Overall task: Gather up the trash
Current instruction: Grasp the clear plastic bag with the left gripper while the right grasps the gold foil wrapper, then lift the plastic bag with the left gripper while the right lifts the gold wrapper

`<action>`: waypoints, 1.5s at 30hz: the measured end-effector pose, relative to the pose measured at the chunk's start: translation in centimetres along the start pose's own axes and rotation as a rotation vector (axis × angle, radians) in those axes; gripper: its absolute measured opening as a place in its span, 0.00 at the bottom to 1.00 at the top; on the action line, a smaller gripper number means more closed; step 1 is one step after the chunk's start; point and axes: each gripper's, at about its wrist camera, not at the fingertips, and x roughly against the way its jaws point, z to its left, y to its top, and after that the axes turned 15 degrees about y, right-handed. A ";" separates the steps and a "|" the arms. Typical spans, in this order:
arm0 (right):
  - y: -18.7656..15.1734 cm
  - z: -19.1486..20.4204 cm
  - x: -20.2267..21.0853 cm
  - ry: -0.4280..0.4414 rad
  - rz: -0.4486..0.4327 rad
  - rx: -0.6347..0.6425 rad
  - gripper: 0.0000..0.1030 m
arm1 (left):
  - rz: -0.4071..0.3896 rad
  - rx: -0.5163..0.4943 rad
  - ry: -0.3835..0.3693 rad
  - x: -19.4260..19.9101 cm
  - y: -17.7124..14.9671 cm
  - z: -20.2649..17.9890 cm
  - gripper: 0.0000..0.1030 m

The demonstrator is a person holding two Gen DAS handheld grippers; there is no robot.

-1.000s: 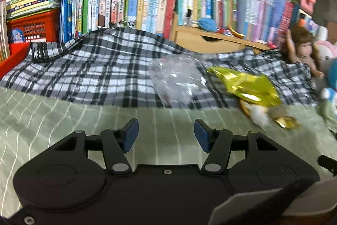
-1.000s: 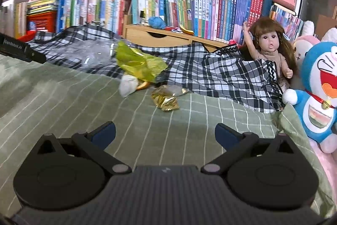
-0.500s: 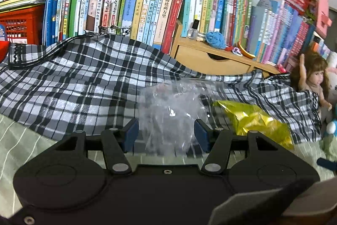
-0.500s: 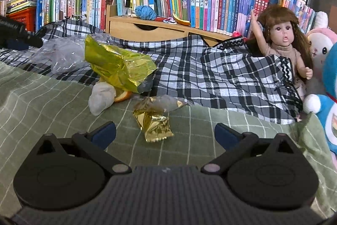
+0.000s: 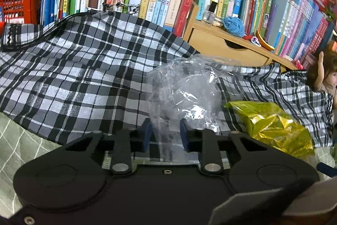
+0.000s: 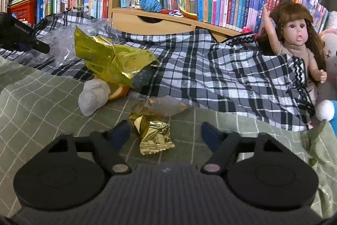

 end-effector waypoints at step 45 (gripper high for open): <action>-0.7 4.0 7.2 0.104 -0.081 0.043 0.35 | -0.126 0.028 -0.008 9.5 -2.1 2.0 0.04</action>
